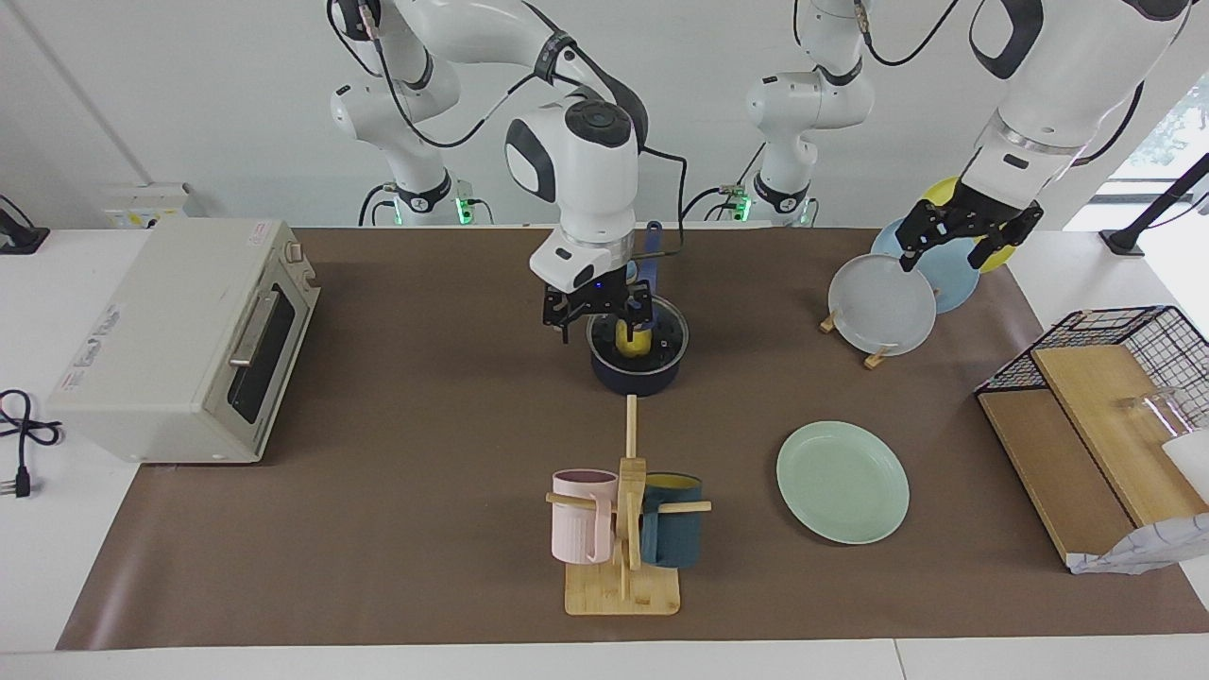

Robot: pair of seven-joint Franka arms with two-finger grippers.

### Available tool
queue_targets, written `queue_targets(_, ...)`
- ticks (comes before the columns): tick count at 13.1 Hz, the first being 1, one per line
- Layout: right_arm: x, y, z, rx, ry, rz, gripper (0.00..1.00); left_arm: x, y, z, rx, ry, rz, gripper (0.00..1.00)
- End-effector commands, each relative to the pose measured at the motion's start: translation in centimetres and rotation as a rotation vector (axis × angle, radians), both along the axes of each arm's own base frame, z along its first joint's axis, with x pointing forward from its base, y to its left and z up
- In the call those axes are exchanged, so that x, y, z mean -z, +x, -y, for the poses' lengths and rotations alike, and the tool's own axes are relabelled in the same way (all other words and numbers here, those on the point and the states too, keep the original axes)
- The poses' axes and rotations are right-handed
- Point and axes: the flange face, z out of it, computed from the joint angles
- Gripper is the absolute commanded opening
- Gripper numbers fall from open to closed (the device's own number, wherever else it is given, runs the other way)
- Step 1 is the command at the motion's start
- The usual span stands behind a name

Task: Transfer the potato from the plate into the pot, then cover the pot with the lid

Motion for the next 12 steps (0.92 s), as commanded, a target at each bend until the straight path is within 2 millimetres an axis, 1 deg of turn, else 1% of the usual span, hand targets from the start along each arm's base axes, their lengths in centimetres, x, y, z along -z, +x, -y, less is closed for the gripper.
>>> queue_targets(1, -5.0, 1.2, 7.8, -0.063, -0.018, -0.025, 1.00, -0.1, -0.6, -0.3, 0.000, 0.022, -0.005, 1.00)
queue_targets(2, -6.4, 0.9, 10.2, -0.038, -0.026, -0.038, 1.00, -0.1, -0.6, -0.3, 0.000, 0.022, -0.005, 1.00)
queue_targets(3, -7.1, 0.5, 12.7, -0.010, -0.041, -0.076, 1.00, -0.1, -0.6, -0.3, 0.000, 0.022, -0.005, 1.00)
queue_targets(4, -7.8, -0.1, 14.8, -0.018, -0.050, -0.108, 1.00, -0.1, -0.6, -0.3, 0.000, 0.022, -0.005, 1.00)
queue_targets(5, -8.2, -0.3, 17.2, -0.023, -0.054, -0.126, 1.00, -0.1, -0.6, -0.3, 0.000, 0.022, -0.005, 1.00)
queue_targets(7, -8.0, 0.0, 22.0, 0.026, -0.042, -0.147, 1.00, -0.1, -0.6, -0.3, 0.000, 0.022, -0.003, 1.00)
queue_targets(8, -8.3, -0.5, 22.7, 0.018, -0.025, -0.152, 1.00, -0.1, -0.6, -0.3, 0.000, 0.022, -0.005, 1.00)
queue_targets(9, -8.5, -1.3, 23.2, -0.016, -0.028, -0.153, 1.00, -0.1, -0.6, -0.3, 0.000, 0.022, -0.005, 1.00)
queue_targets(11, -10.1, -2.7, 25.5, -0.036, -0.034, -0.138, 1.00, -0.1, -0.6, -0.3, 0.000, 0.022, -0.005, 1.00)
queue_targets(12, -10.3, -3.6, 26.7, -0.017, -0.034, -0.151, 1.00, -0.1, -0.6, -0.3, 0.000, 0.022, -0.005, 1.00)
